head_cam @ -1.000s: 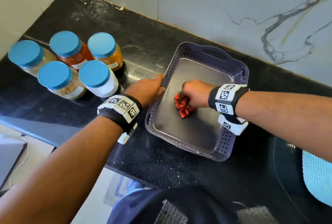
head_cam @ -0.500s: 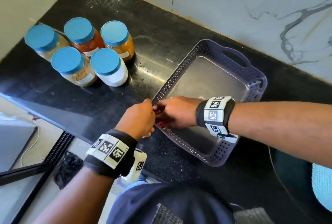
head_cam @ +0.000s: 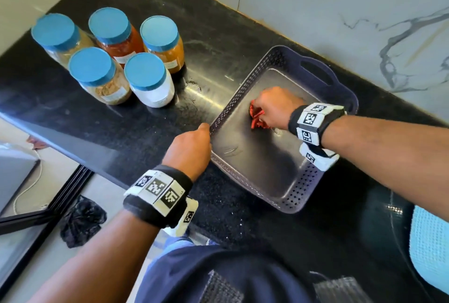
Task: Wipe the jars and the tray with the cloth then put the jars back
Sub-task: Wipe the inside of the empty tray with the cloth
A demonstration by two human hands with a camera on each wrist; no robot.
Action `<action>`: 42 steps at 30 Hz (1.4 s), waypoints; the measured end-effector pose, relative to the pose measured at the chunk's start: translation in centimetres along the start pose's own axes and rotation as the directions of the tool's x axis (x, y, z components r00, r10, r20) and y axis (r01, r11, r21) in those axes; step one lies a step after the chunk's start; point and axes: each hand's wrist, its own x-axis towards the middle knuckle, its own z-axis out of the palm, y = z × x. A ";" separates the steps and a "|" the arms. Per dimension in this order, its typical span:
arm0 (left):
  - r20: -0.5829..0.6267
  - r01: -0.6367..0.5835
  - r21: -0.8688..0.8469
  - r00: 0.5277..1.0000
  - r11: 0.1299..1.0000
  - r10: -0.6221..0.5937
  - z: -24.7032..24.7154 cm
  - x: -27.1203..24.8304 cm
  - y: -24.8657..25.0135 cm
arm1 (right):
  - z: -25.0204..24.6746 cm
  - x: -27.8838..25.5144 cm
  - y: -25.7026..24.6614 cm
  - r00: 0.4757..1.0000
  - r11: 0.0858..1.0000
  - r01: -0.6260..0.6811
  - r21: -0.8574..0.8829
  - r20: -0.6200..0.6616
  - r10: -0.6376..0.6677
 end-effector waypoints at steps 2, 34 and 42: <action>-0.018 0.010 -0.004 1.000 1.000 -0.010 0.1 0.0 0.4 | 0.8 0.4 -3.6 0.996 0.995 0.092 0.028 -0.021 -0.092; 0.146 -0.142 0.209 0.983 0.967 0.113 -2.6 2.7 0.6 | 1.2 -2.2 0.2 0.995 0.996 0.076 -0.048 0.075 -0.072; 0.040 0.018 0.045 0.999 0.999 -0.020 -1.3 2.3 1.7 | 2.4 -0.5 -7.4 0.962 0.954 0.274 0.120 -0.021 -0.274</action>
